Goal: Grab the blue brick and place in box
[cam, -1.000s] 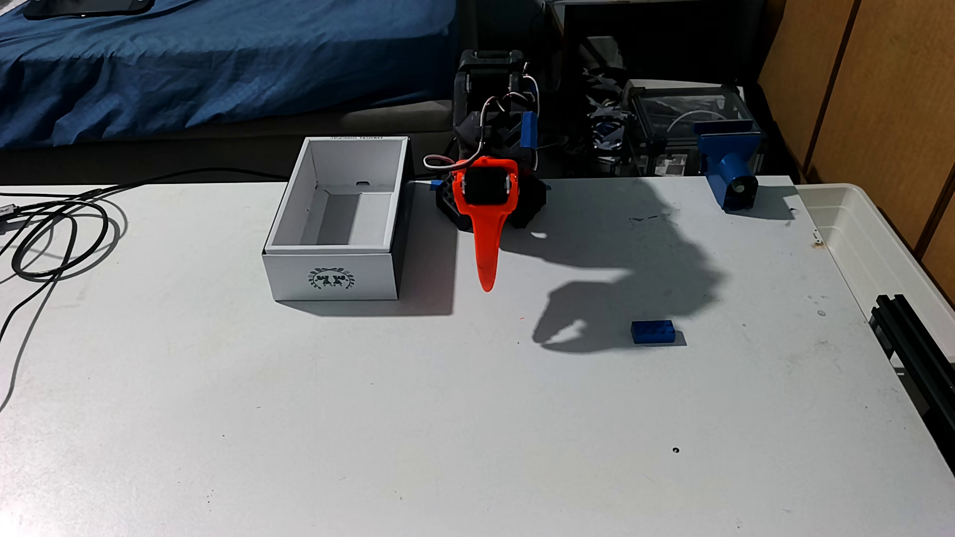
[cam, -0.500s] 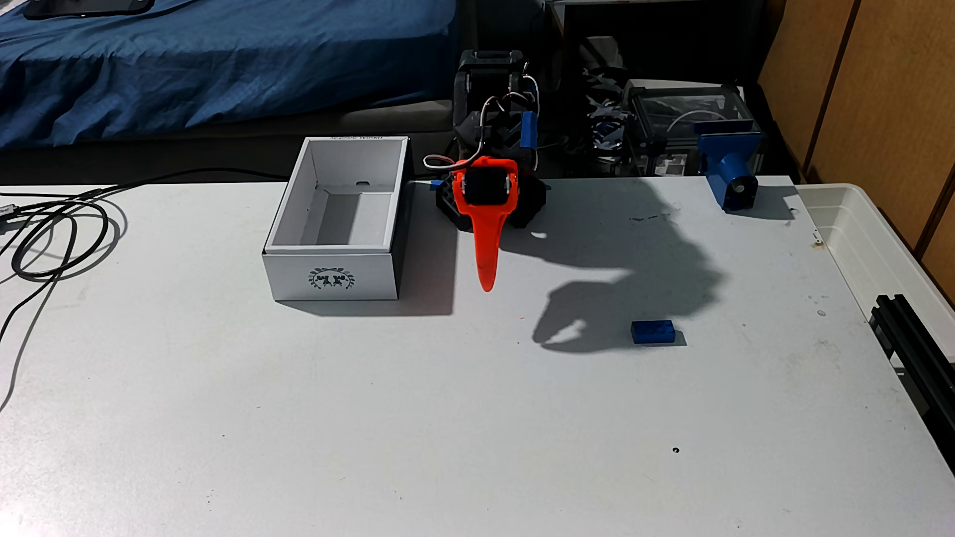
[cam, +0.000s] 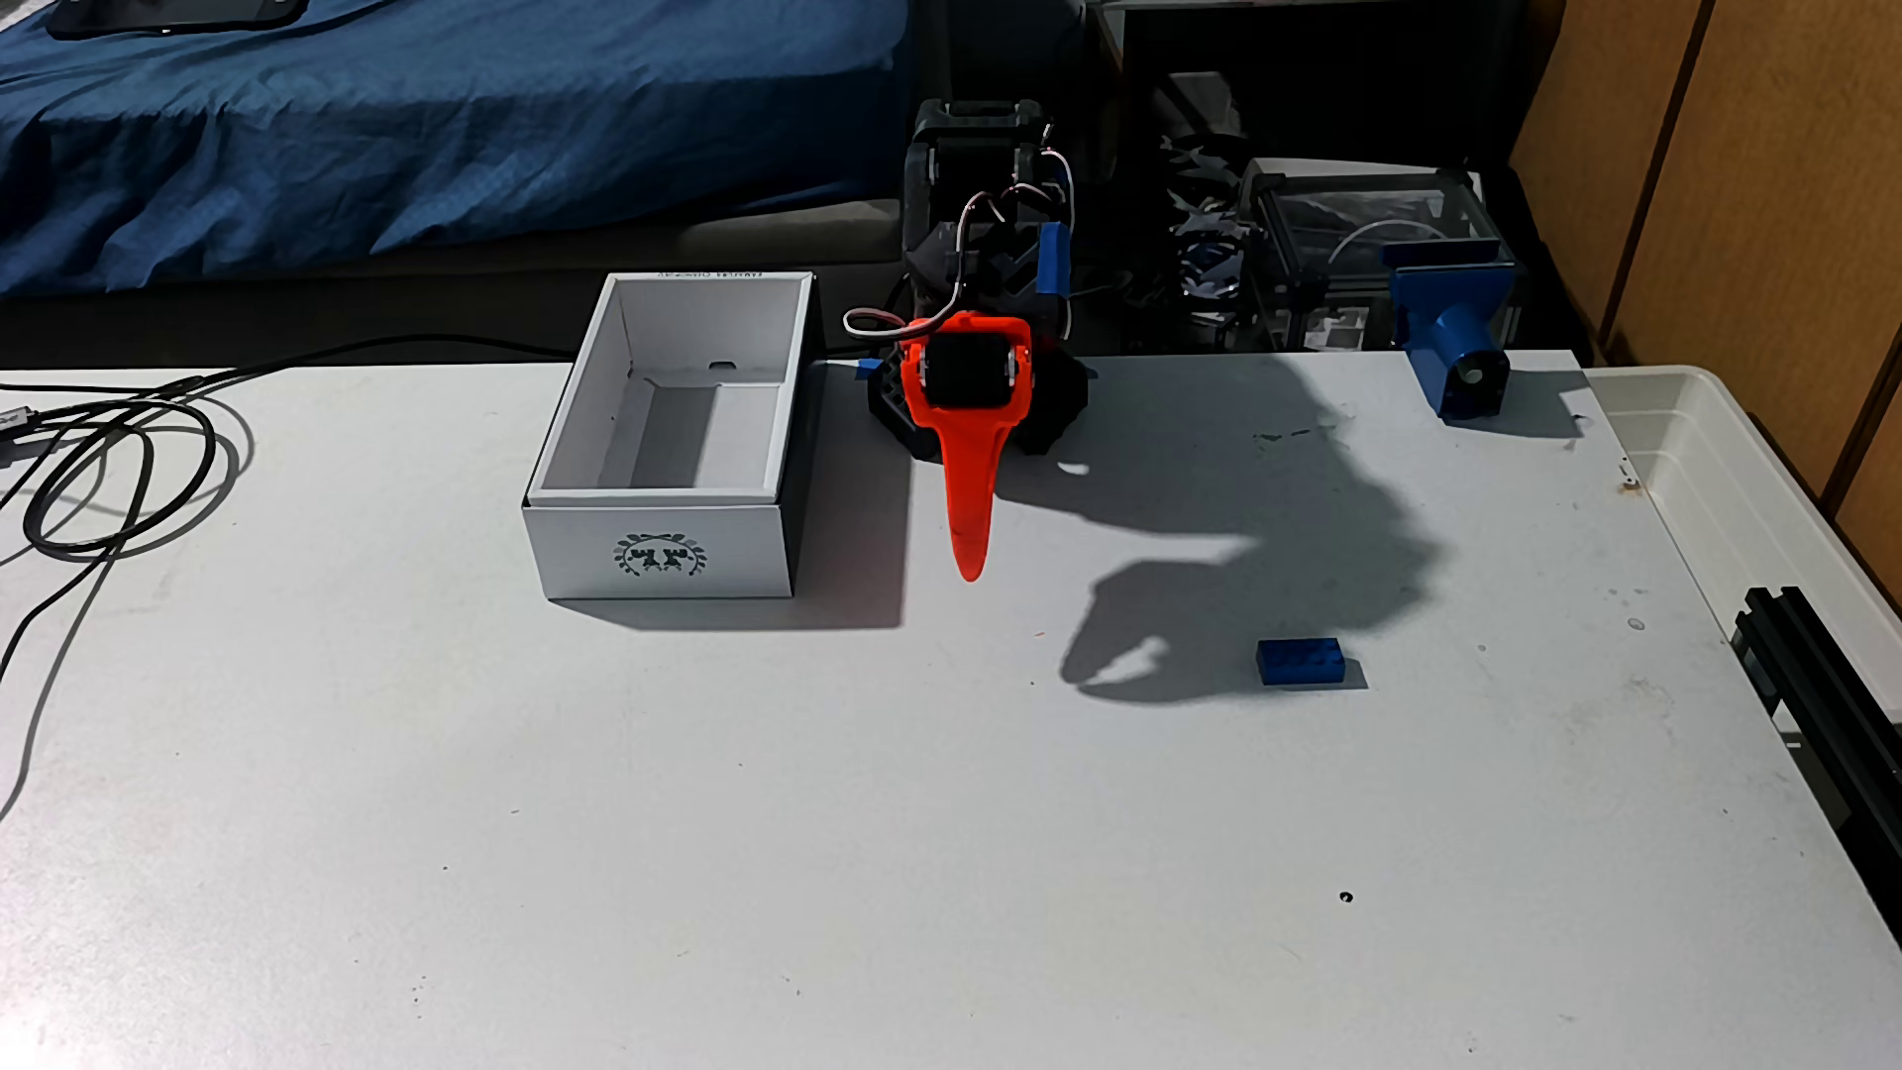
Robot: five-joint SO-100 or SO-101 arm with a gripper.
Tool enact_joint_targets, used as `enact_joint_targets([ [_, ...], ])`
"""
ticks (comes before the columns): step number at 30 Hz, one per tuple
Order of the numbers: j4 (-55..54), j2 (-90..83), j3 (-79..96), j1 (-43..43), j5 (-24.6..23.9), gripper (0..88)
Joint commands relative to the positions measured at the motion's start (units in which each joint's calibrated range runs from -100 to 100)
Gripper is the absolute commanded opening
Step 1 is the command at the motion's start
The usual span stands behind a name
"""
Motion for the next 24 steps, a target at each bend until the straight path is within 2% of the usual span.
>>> enact_joint_targets([
  [1, -0.49, -0.59, -0.25, -0.09, 0.13, 1.0],
  [24, -0.57, -0.59, -0.25, -0.09, -0.18, 1.0],
])
